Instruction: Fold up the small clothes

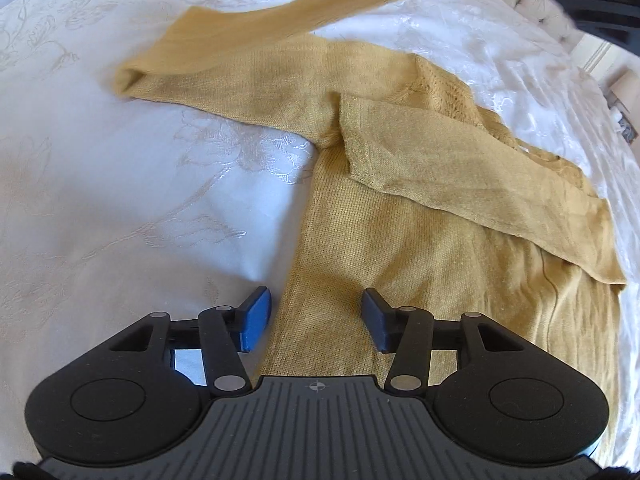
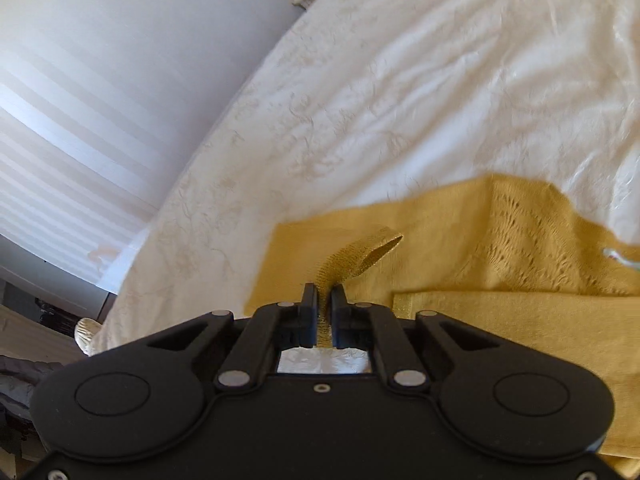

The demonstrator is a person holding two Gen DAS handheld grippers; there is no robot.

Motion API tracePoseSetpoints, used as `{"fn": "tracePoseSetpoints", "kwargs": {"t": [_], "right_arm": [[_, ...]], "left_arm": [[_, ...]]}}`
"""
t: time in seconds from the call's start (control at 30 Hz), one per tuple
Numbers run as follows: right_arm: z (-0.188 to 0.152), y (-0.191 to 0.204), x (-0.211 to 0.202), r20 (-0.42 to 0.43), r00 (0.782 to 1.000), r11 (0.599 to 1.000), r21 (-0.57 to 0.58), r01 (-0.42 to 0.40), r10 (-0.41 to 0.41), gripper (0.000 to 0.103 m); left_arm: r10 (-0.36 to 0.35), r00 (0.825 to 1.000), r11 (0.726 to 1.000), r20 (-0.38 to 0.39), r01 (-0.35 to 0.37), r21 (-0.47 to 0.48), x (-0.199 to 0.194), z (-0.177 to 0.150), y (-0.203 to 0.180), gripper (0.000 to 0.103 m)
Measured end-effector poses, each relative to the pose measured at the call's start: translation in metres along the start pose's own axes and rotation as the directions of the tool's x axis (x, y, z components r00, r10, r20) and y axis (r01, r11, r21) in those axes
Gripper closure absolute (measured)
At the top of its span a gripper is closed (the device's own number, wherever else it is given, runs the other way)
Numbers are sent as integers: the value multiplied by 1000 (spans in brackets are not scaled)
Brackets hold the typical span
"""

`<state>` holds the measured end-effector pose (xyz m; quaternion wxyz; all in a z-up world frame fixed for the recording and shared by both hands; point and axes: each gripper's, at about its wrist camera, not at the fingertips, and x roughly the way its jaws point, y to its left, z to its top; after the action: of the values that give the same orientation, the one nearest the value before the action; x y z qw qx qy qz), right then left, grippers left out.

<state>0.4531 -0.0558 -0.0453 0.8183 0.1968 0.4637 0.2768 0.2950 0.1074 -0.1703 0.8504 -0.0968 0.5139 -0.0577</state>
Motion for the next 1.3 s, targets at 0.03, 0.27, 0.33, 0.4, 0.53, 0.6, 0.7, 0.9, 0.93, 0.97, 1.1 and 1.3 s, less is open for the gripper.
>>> {"fn": "tracePoseSetpoints", "kwargs": {"t": [0.03, 0.27, 0.33, 0.4, 0.53, 0.6, 0.7, 0.9, 0.93, 0.97, 1.1, 1.3], "right_arm": [[0, -5, -22, 26, 1000, 1000, -7, 16, -16, 90], [-16, -85, -130, 109, 959, 964, 66, 256, -262, 90], [-27, -118, -146, 103, 938, 939, 137, 315, -330, 90], [-37, -148, -154, 87, 917, 910, 188, 370, -390, 90], [-60, -190, -150, 32, 897, 867, 273, 417, -442, 90], [-75, -201, -152, 12, 893, 859, 282, 428, -450, 90], [-86, -204, -150, -2, 895, 858, 284, 428, -446, 90], [-88, -202, -145, -9, 892, 864, 244, 441, -453, 90], [-87, -202, -145, -8, 892, 864, 241, 441, -453, 90], [-85, -201, -145, -5, 891, 866, 235, 442, -453, 90], [-72, -183, -153, 67, 885, 881, 161, 445, -460, 90], [-76, -195, -147, 71, 882, 879, 150, 452, -466, 90]], "left_arm": [[3, 1000, 1000, 0, -3, 0, 1, 0, -1, 53], [37, 999, 999, -5, -37, 20, 4, 1, -10, 46], [49, 999, 998, -9, -48, 32, 5, 2, -13, 45], [58, 998, 998, -15, -57, 41, 5, 3, -16, 44], [67, 997, 997, -35, -65, 47, 2, 10, -18, 45], [79, 996, 996, -34, -77, 52, -4, 13, -18, 46], [78, 997, 995, 7, -79, 66, -24, 21, -23, 46], [26, 994, 990, 106, -40, 133, -41, 59, -45, 45], [16, 994, 991, 112, -31, 130, -39, 67, -47, 45], [6, 993, 993, 116, -20, 121, -36, 76, -51, 45], [-4, 990, 994, 138, -10, 104, -20, 103, -63, 45], [43, 995, 990, 95, -55, 133, 20, 119, -74, 45]]}}
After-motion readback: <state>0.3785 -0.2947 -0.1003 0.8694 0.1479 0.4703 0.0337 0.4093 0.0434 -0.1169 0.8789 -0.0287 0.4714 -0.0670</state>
